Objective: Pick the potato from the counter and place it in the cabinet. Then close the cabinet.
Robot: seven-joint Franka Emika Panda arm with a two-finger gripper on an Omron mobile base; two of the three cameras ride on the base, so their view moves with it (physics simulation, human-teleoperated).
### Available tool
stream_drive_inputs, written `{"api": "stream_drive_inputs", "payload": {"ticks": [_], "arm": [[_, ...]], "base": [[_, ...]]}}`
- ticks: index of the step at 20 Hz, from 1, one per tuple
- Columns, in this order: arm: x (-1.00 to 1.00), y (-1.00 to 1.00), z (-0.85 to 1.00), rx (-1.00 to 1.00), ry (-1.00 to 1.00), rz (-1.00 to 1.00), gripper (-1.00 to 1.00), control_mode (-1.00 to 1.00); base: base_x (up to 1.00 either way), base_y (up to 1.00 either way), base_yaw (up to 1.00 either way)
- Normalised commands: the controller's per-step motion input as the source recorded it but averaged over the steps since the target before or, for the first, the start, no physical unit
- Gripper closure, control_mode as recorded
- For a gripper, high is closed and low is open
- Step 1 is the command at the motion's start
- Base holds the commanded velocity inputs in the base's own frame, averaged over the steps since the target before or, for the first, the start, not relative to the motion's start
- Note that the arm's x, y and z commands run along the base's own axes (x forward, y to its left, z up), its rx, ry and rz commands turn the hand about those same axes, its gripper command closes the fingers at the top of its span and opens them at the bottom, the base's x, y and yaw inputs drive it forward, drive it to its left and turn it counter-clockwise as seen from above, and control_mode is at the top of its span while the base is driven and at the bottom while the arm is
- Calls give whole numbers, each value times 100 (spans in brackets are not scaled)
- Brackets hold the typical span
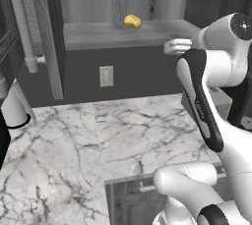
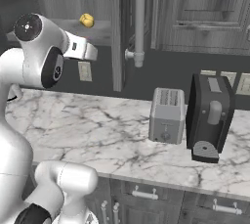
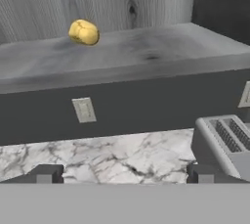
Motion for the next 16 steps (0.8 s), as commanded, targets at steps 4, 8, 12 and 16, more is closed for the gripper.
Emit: {"api": "stream_drive_inputs", "payload": {"ticks": [4,8,12,16], "arm": [[-100,-13,19,20,0,-7,-100,-100],[-100,-39,19,24,0,-3,-100,-100],[-100,-52,9,30,-5,0,-100,-100],[-100,-36,19,26,-9,0,-100,-100]], "base": [[0,0,0],[0,0,0],[0,0,0],[0,0,0]]}}
